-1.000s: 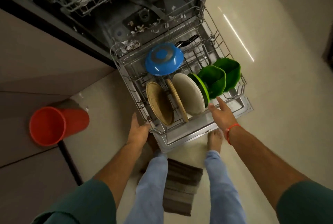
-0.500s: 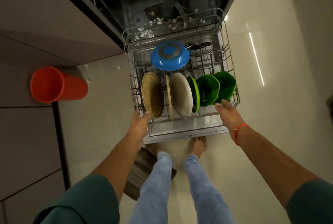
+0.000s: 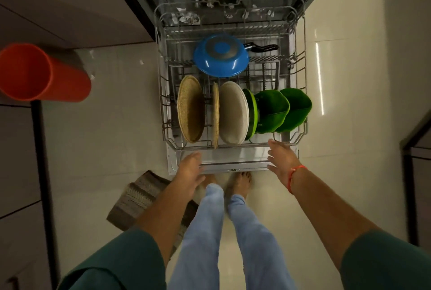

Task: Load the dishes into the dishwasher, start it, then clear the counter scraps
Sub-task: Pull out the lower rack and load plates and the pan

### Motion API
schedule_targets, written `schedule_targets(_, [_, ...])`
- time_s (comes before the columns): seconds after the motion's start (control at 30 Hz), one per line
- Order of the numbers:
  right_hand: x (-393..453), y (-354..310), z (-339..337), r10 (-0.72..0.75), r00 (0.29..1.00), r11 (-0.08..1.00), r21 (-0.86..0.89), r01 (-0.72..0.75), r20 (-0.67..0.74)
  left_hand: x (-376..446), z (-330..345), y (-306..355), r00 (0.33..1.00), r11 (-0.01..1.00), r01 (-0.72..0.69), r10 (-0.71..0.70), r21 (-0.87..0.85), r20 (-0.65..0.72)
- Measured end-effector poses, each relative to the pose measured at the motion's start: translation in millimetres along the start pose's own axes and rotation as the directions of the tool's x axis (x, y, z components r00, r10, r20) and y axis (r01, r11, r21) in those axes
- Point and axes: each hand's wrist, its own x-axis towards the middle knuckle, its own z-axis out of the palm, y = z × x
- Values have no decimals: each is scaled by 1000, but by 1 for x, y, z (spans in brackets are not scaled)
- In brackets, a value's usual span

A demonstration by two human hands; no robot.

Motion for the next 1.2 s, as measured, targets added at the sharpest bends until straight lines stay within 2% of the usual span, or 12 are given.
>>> schedule_targets(0.3, [37, 14, -10, 160, 987, 953, 258, -160, 20, 34, -9, -6, 996, 971, 65, -76, -232, -38])
schedule_targets(0.4, [57, 14, -15, 199, 980, 939, 285, -192, 4, 51, -2, -4, 994, 945, 72, -94, -320, -53])
schedule_targets(0.63, [81, 0, -16, 188, 980, 932, 302, -199, 68, 80, 27, 2, 990, 862, 90, -131, -499, -48])
schedule_targets(0.87, [83, -8, -16, 210, 974, 859, 461, -223, 81, 80, 38, 9, 988, 824, 84, -140, -560, -59])
schedule_targets(1.03, [88, -22, -16, 217, 968, 860, 445, -249, 124, 85, 37, 25, 992, 818, 83, -124, -569, -34])
schedule_targets(1.2, [96, -51, -10, 130, 981, 884, 431, -182, 147, 96, 42, 55, 997, 838, 63, -75, -541, 0])
